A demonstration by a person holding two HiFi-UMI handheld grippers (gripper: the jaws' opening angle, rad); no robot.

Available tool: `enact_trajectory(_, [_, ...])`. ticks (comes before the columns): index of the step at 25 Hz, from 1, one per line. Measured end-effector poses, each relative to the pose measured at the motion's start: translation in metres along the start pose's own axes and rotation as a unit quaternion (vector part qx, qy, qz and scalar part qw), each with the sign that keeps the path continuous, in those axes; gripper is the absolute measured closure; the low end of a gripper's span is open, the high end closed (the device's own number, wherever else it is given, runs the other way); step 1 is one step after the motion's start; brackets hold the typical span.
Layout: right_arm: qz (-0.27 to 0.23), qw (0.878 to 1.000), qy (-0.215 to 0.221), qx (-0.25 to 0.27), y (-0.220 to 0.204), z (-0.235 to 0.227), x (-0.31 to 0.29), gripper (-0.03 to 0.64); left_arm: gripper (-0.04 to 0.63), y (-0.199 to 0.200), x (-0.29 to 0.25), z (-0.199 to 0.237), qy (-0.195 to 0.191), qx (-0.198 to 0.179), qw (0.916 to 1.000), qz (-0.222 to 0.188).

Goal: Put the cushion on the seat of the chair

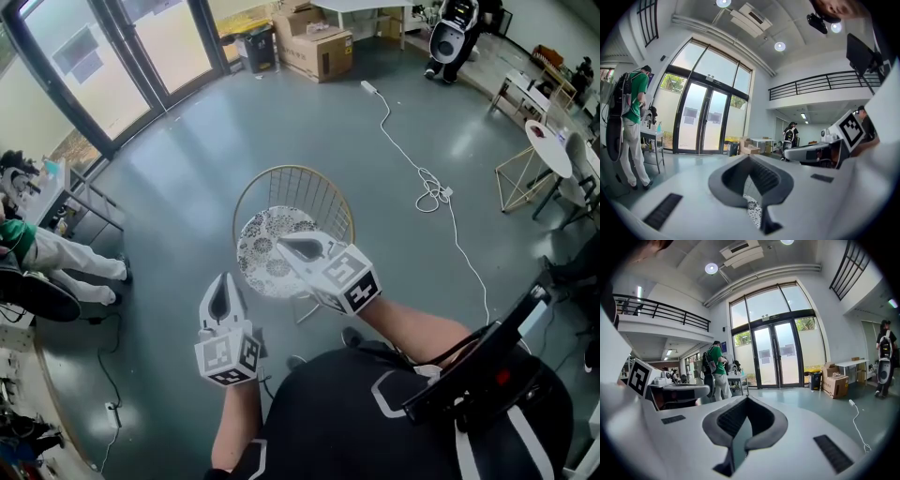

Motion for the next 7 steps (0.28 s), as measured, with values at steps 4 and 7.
enact_trajectory(4, [0.0, 1.0, -0.002, -0.003, -0.0003, -0.0023, 0.0009, 0.607, 0.586, 0.0012, -0.0008, -0.0016, -0.004, -0.003, 1.0, 0.001])
enact_trajectory(7, [0.002, 1.0, -0.002, -0.004, 0.0003, -0.0042, 0.0024, 0.607, 0.586, 0.0025, 0.0004, -0.0032, -0.004, -0.002, 1.0, 0.002])
Point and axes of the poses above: the fingertips, and each gripper's own axes: x backward along the fingers, z to its left, y out of its top, the point moved 8 cm from there along x, backward along the fingers, and after that the axes turned 10 degrees about z, right-handed, at the moved point
